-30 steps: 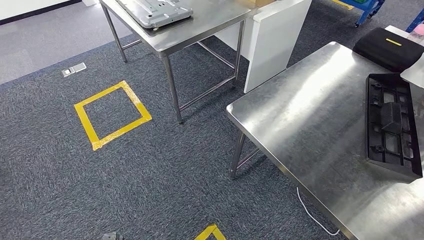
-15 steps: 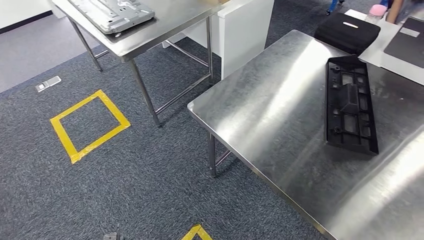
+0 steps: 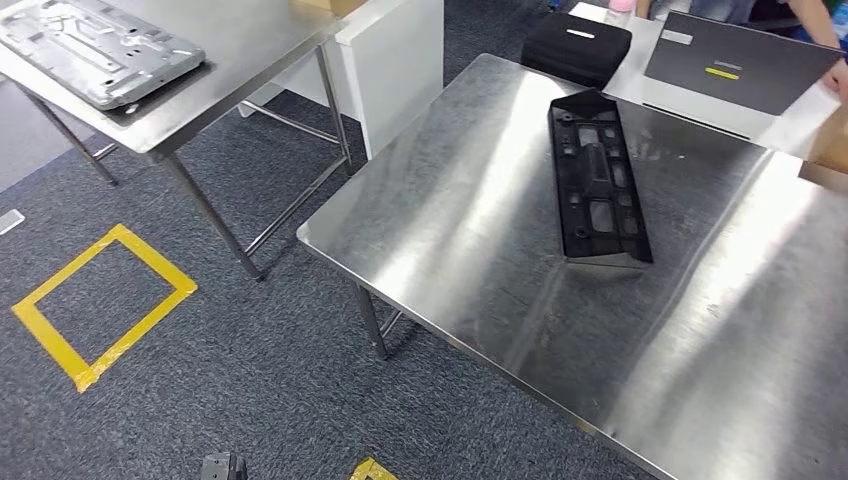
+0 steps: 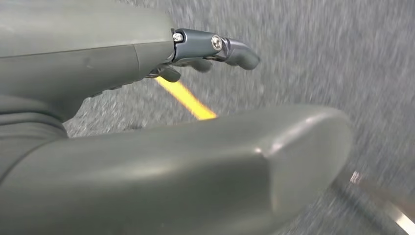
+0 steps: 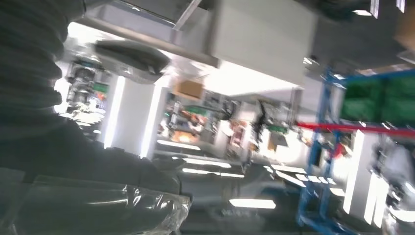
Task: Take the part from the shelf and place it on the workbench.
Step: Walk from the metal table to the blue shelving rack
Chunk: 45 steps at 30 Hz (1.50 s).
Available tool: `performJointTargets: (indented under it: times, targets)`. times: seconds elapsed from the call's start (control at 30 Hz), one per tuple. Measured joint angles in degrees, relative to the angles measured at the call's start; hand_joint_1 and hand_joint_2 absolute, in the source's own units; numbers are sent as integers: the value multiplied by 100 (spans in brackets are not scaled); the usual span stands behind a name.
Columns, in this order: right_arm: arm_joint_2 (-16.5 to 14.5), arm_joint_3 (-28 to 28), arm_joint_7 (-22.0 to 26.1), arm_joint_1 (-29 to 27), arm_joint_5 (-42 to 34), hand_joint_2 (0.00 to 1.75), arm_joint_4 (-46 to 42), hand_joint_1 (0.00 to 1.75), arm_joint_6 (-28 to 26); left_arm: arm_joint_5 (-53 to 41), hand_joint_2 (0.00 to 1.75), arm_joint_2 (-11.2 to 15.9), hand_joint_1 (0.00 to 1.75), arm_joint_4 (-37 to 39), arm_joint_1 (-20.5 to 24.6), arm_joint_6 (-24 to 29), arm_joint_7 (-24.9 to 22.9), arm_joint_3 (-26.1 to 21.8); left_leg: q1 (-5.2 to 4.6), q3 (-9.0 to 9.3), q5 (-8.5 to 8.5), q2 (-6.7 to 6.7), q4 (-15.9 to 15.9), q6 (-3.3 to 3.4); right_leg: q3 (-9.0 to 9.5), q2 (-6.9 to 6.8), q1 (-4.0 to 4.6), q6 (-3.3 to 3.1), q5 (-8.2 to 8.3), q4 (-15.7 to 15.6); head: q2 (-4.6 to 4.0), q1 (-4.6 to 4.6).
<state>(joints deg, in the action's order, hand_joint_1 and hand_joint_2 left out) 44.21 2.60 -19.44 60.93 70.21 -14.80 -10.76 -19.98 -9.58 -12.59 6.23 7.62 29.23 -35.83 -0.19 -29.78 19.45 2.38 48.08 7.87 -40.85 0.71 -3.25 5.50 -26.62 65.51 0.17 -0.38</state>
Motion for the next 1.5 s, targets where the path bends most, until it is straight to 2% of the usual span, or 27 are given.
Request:
performJointTargets:
  times: [0.1, 0.13, 0.17, 0.23, 0.3, 0.33, 0.43, 0.5, 0.53, 0.57, 0.63, 0.67, 0.7, 0.73, 0.77, 0.8, 0.87, 0.9, 0.93, 0.97, 1.0, 1.03, 1.1, 1.13, 1.17, 1.2, 1.5]
  targets:
    - [-23, -26, 1, -41, 7, 175, 22, 0, 6, -4, 0, 13, 0, -3, 4, 3, -15, -1, 202, -205, 308, 247, 504, -428, 331, -344, -195, 456, 422, -761, 0, 24]
    - [-23, -35, 0, -35, 8, 175, 33, 0, 10, -7, 0, 28, 0, -5, 6, 4, -17, 0, 238, -294, 451, 313, 746, -557, 363, -426, -214, 474, 455, -818, 0, 48]
    - [-43, -41, 2, -55, 10, 175, 45, 0, 14, -12, 0, 55, 0, -10, 9, 8, -16, 1, 250, -347, 573, 372, 941, -656, 323, -465, -209, 405, 413, -722, 0, 55]
    - [-51, -51, 6, -129, 32, 175, 61, 0, 7, -20, 0, 65, 0, -12, 20, 13, -7, 3, 257, -353, 725, 442, 1134, -789, 252, -337, -274, 148, 276, -494, 0, 47]
    - [-59, -61, 12, -173, 76, 175, 60, 0, -16, -21, 0, 62, 0, -13, 47, 20, 2, 3, 262, -367, 927, 321, 1264, -846, 192, -238, -276, 61, 234, -386, 0, -4]
    - [-39, -67, 10, -170, 108, 175, 51, 0, -22, -19, 0, 52, 0, -11, 59, 23, 4, 3, 272, -443, 1094, 199, 1462, -849, 160, -180, -240, 94, 239, -368, 0, -49]
    - [-32, -72, -33, -178, 211, 175, 24, 0, -3, -5, 0, 33, 0, -9, 66, 29, 6, 2, 199, -935, 1576, -46, 2490, -714, 147, -78, -158, 381, 324, -448, 0, -200]
    - [-75, -72, -81, -193, 270, 175, 25, 0, 19, 3, 0, 17, 0, -7, 67, 29, 7, 1, -51, -1111, 1600, -92, 2730, -384, 174, -22, -16, 476, 409, -574, 0, -254]
    - [-95, -72, -98, -200, 293, 175, 27, 0, 41, 3, 0, 4, 0, -5, 69, 28, 7, 1, -240, -1038, 1503, -129, 2533, -119, 182, 11, 113, 464, 451, -637, 0, -270]
    - [-123, -72, -102, -218, 312, 175, 34, 0, 69, 5, 0, 1, 0, -4, 71, 28, 8, 1, -393, -850, 1350, -178, 2170, 274, 177, 34, 223, 439, 492, -687, 0, -264]
    - [-240, -73, -107, -261, 338, 175, 94, 0, 128, 7, 0, 75, 0, -13, 62, 32, 11, 1, -615, -414, 1012, -210, 1396, 1250, 166, 98, 325, 379, 537, -711, 0, -120]
    - [-287, -73, -110, -288, 345, 175, 132, 0, 146, 9, 0, 113, 0, -17, 60, 37, 20, 2, -678, -269, 902, -225, 1161, 1697, 184, 110, 255, 397, 539, -722, 0, -59]
    - [-330, -73, -110, -328, 351, 175, 165, 0, 166, 12, 0, 145, 0, -20, 65, 45, 28, 3, -750, -203, 886, -226, 1044, 1950, 206, 125, 183, 490, 538, -726, 0, -45]
    - [-332, -72, -111, -385, 354, 175, 179, 0, 177, 13, 0, 152, 0, -21, 77, 50, 37, 3, -811, -176, 951, -236, 1002, 2017, 220, 127, 109, 615, 536, -748, 0, -97]
    - [-324, -72, -107, -453, 358, 175, 180, 0, 184, 21, 0, 172, 0, -32, 98, 57, 44, 1, -841, -166, 1097, -254, 976, 1927, 225, 109, -14, 705, 541, -769, 0, -166]
    - [-316, -71, -104, -491, 363, 175, 178, 0, 186, 25, 0, 193, 0, -44, 112, 61, 45, -1, -844, -160, 1286, -251, 953, 1745, 209, 102, -79, 766, 554, -782, 0, -214]
    - [-262, -72, -104, -425, 368, 175, 171, 0, 181, 30, 0, 199, 0, -63, 120, 60, 46, -4, -811, -156, 1648, -233, 931, 1301, 188, 87, -135, 698, 607, -832, 0, -230]
    - [-244, -72, -104, -375, 368, 175, 167, 0, 180, 27, 0, 183, 0, -61, 115, 57, 46, -3, -781, -154, 1795, -227, 922, 1122, 189, 79, -139, 622, 643, -869, 0, -235]
    - [-229, -72, -104, -335, 368, 175, 164, 0, 180, 25, 0, 160, 0, -57, 105, 54, 44, -3, -750, -159, 1877, -225, 922, 1013, 195, 80, -98, 544, 683, -911, 0, -235]
    - [-223, -72, -104, -316, 368, 175, 161, 0, 180, 21, 0, 134, 0, -52, 97, 50, 44, -2, -725, -172, 1871, -229, 921, 1010, 202, 82, -64, 464, 718, -950, 0, -232]
    - [-215, -72, -104, -296, 368, 175, 157, 0, 180, 20, 0, 108, 0, -48, 90, 46, 43, -1, -706, -196, 1769, -236, 921, 1113, 206, 84, -21, 386, 745, -982, 0, -230]
    - [-208, -72, -104, -274, 369, 175, 154, 0, 180, 19, 0, 87, 0, -45, 87, 43, 43, 0, -697, -226, 1571, -244, 920, 1308, 207, 85, 16, 315, 760, -1001, 0, -232]
    - [-198, -72, -104, -226, 369, 175, 147, 0, 180, 19, 0, 63, 0, -43, 87, 42, 43, 1, -692, -297, 1018, -258, 918, 1816, 210, 88, 91, 162, 772, -1011, 0, -233]
    - [-188, -72, -104, -202, 369, 175, 145, 0, 180, 19, 0, 59, 0, -42, 88, 43, 43, 1, -685, -327, 821, -260, 918, 2000, 211, 88, 124, 98, 775, -1014, 0, -231]
    - [-172, -72, -104, -172, 370, 175, 138, 0, 180, 19, 0, 51, 0, -42, 88, 43, 43, 1, -675, -347, 732, -260, 918, 2074, 212, 87, 153, 42, 785, -1020, 0, -230]
    - [-154, -72, -104, -137, 373, 175, 130, 0, 180, 19, 0, 44, 0, -42, 88, 42, 43, 1, -664, -358, 719, -257, 917, 2062, 212, 86, 172, 3, 795, -1027, 0, -230]
    - [-54, -72, -105, -32, 383, 175, 107, 0, 185, 20, 0, 5, 0, -42, 86, -12, 10, 1, -545, -374, 669, -252, 912, 1125, 211, 79, 212, -93, 843, -1040, 0, -230]
